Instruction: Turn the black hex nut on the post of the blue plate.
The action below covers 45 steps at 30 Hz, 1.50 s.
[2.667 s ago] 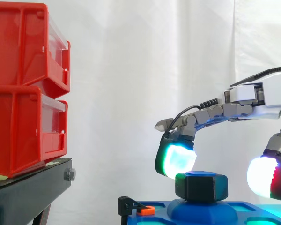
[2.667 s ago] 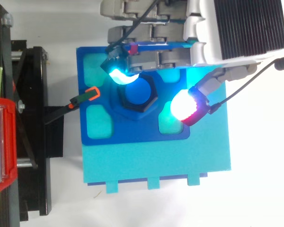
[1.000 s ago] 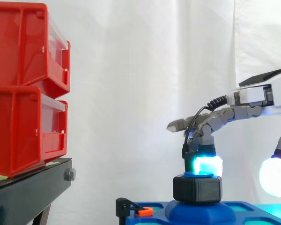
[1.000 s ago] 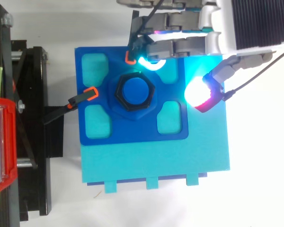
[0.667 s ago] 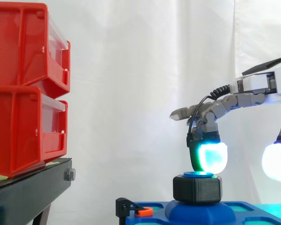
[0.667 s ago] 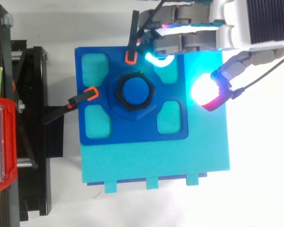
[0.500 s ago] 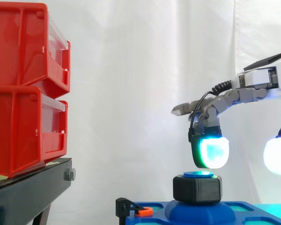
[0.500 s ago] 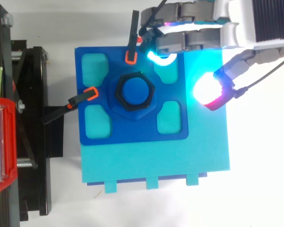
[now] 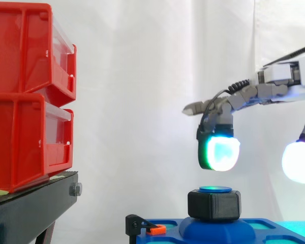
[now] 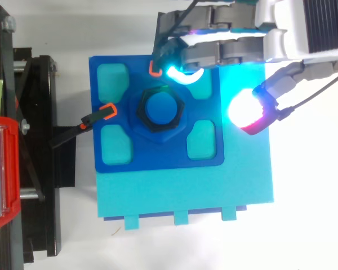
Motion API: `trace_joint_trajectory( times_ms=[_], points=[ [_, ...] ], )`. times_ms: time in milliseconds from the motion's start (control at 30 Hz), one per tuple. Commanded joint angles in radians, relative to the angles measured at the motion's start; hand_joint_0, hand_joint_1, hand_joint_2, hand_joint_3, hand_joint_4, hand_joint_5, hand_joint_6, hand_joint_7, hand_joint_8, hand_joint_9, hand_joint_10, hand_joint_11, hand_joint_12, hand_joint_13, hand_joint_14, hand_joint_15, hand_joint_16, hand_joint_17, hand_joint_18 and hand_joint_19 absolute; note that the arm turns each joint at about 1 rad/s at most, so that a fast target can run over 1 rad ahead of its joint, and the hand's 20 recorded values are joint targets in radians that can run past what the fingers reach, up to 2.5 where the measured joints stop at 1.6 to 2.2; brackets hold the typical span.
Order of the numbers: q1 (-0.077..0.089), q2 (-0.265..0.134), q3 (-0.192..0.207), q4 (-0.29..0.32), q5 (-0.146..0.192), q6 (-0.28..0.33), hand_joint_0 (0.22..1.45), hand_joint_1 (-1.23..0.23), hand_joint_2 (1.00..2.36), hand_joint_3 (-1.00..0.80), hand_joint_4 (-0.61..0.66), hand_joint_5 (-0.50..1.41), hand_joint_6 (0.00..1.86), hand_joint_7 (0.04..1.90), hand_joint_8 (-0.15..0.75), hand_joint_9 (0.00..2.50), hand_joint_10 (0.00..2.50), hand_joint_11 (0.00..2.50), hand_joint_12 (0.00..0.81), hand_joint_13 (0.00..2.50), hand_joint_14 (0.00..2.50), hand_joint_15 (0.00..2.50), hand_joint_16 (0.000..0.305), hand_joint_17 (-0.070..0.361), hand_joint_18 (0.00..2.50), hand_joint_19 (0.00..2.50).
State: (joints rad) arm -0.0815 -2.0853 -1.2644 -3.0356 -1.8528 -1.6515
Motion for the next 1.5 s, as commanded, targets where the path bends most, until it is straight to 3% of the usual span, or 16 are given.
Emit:
trace_joint_trajectory(
  times_ms=[0, 300, 400, 500, 567, 633, 833, 967, 1133, 1467],
  points=[
    [0.006, -0.001, 0.0, 0.046, 0.003, 0.036, 0.45, -0.71, 1.0, -0.5, 0.24, -0.24, 0.51, 0.93, 0.01, 0.09, 0.28, 0.4, 0.245, 0.07, 0.0, 0.04, 0.037, 0.083, 0.15, 0.24],
    [0.039, -0.002, 0.0, 0.124, 0.061, 0.107, 0.46, -0.74, 1.0, -0.5, 0.13, -0.29, 0.5, 0.87, 0.015, 0.12, 0.0, 0.49, 0.247, 0.06, 0.0, 0.04, 0.037, 0.082, 0.15, 0.23],
    [0.048, -0.004, 0.0, 0.129, 0.064, 0.107, 0.47, -0.76, 1.0, -0.5, 0.12, -0.29, 0.5, 0.86, 0.005, 0.12, 0.01, 0.54, 0.241, 0.06, 0.0, 0.03, 0.036, 0.081, 0.15, 0.23],
    [0.058, -0.019, -0.001, 0.139, 0.072, 0.108, 0.49, -0.77, 1.0, -0.5, 0.12, -0.29, 0.5, 0.88, -0.019, 0.07, 0.24, 0.52, 0.231, 0.05, 0.0, 0.04, 0.035, 0.078, 0.13, 0.23],
    [0.063, -0.024, -0.001, 0.149, 0.073, 0.11, 0.5, -0.78, 1.0, -0.5, 0.12, -0.29, 0.5, 0.88, -0.025, 0.08, 0.18, 0.52, 0.227, 0.05, 0.0, 0.04, 0.034, 0.076, 0.13, 0.22],
    [0.063, -0.024, -0.001, 0.152, 0.073, 0.11, 0.51, -0.8, 1.0, -0.5, 0.11, -0.29, 0.5, 0.88, -0.029, 0.09, 0.09, 0.55, 0.223, 0.04, 0.0, 0.03, 0.033, 0.075, 0.13, 0.22],
    [0.072, -0.024, -0.001, 0.155, 0.083, 0.116, 0.49, -0.81, 1.0, -0.5, 0.13, -0.28, 0.5, 0.89, -0.03, 0.04, 0.17, 0.52, 0.222, 0.03, 0.0, 0.04, 0.034, 0.076, 0.13, 0.22],
    [0.077, -0.062, -0.001, 0.175, 0.081, 0.145, 0.48, -0.81, 1.0, -0.5, 0.14, -0.28, 0.5, 0.89, -0.022, 0.04, 0.17, 0.49, 0.225, 0.03, 0.0, 0.04, 0.035, 0.078, 0.13, 0.22],
    [0.078, -0.076, -0.001, 0.216, 0.078, 0.16, 0.45, -0.84, 1.0, -0.5, 0.15, -0.28, 0.5, 0.86, 0.013, 0.01, 0.49, 0.43, 0.22, 0.03, 0.0, 0.07, 0.035, 0.078, 0.15, 0.2],
    [0.08, -0.076, -0.001, 0.218, 0.078, 0.16, 0.45, -0.84, 1.0, -0.5, 0.15, -0.29, 0.5, 0.87, 0.004, 0.01, 0.41, 0.42, 0.215, 0.03, 0.0, 0.05, 0.034, 0.077, 0.16, 0.21]
  ],
)
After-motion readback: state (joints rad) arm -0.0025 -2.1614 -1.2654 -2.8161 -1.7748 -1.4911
